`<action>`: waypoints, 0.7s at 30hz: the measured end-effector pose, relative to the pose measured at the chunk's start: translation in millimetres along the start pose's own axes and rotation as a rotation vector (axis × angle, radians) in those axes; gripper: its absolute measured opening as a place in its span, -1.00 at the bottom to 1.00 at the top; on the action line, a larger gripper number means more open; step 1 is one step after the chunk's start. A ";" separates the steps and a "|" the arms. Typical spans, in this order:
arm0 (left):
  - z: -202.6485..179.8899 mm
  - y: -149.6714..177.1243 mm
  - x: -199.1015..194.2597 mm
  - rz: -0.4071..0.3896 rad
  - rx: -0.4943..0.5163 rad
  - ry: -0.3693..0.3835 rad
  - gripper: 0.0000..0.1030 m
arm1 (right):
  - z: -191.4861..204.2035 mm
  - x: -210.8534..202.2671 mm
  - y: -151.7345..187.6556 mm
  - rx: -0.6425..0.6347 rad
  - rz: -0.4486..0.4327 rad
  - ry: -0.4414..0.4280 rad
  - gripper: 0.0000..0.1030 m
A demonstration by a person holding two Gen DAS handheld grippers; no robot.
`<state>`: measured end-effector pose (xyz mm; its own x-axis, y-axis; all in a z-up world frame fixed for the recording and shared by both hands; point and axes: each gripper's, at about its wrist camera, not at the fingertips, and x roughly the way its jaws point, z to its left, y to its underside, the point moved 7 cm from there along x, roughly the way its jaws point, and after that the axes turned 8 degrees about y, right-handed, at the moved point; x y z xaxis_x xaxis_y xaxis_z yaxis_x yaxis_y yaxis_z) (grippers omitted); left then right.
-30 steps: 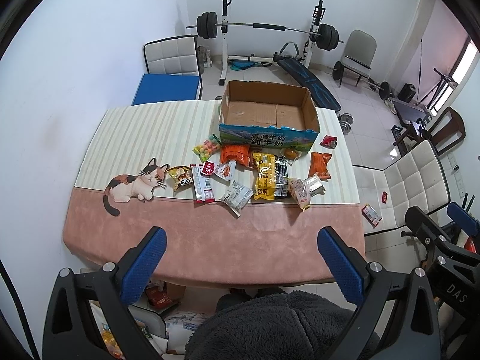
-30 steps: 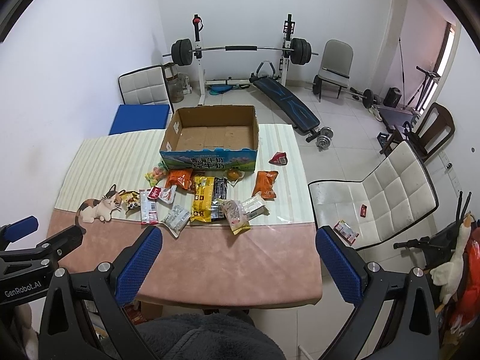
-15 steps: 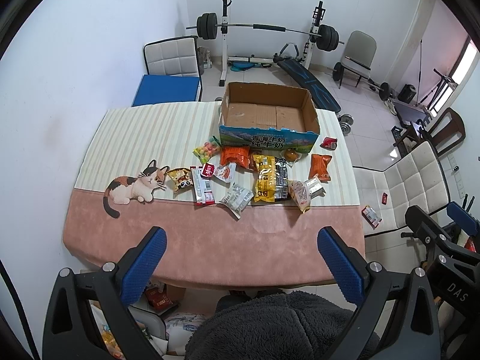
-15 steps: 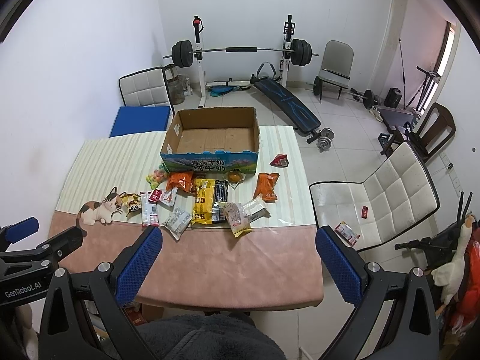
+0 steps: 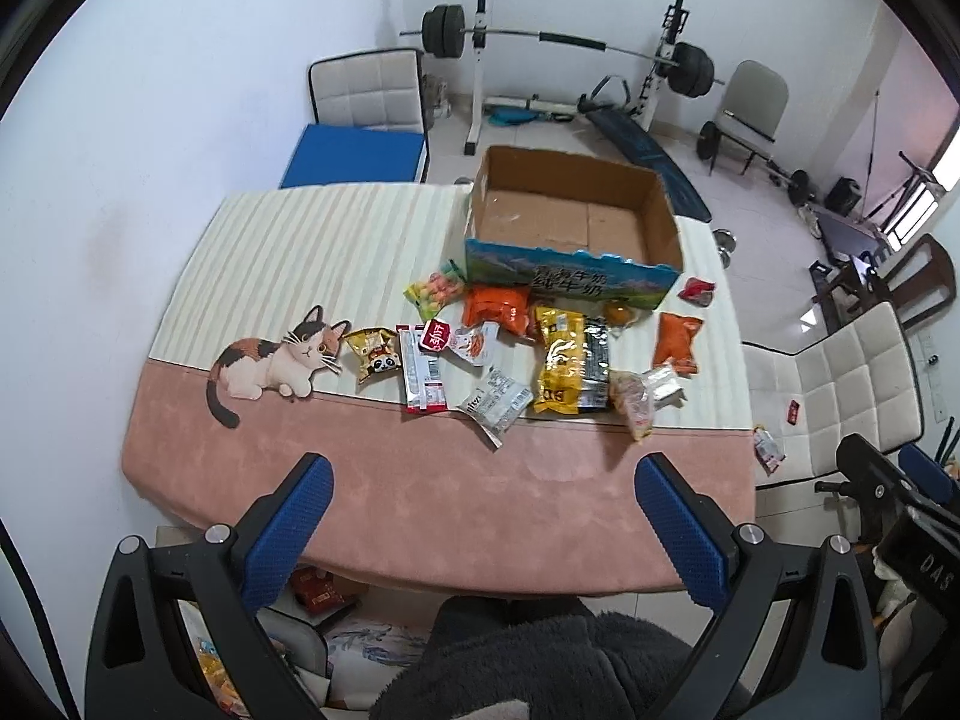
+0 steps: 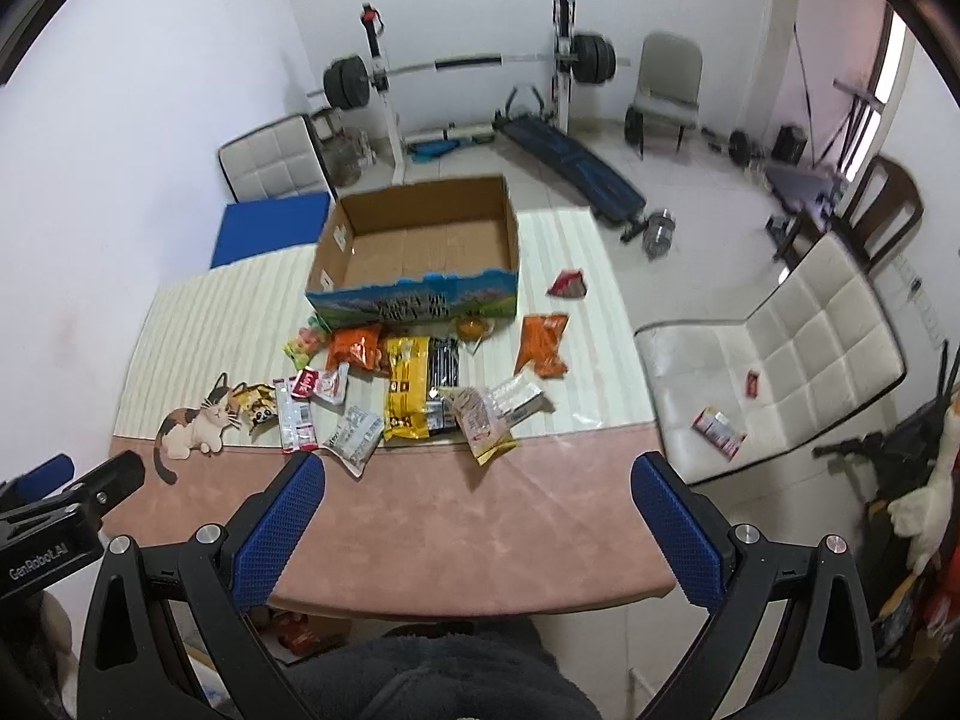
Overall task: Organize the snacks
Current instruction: 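Grasp the red-white strip packet with left gripper while right grasps yellow-black bag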
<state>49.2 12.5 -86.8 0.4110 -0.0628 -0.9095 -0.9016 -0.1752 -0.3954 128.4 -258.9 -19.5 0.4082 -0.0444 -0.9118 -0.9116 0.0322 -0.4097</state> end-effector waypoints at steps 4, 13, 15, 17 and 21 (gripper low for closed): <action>14.3 -8.1 47.8 0.068 0.001 -0.043 1.00 | 2.5 66.7 -6.3 0.015 0.079 -0.038 1.00; 74.6 -16.6 180.6 0.236 -0.051 -0.106 1.00 | 61.7 253.0 -18.1 -0.058 0.321 -0.062 1.00; 89.7 -18.1 205.1 0.275 -0.094 -0.099 1.00 | 76.0 285.4 -18.3 -0.070 0.367 -0.064 1.00; 105.2 -20.5 230.7 0.306 -0.137 -0.094 1.00 | 90.6 320.5 -19.4 -0.084 0.407 -0.054 1.00; 127.5 -19.5 276.3 0.386 -0.231 -0.058 1.00 | 109.8 367.5 -16.3 -0.090 0.500 -0.058 1.00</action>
<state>163.2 123.8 -346.8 0.0368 -0.1128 -0.9929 -0.9310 -0.3648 0.0069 298.4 -166.1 -350.9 -0.0793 0.0101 -0.9968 -0.9956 -0.0514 0.0787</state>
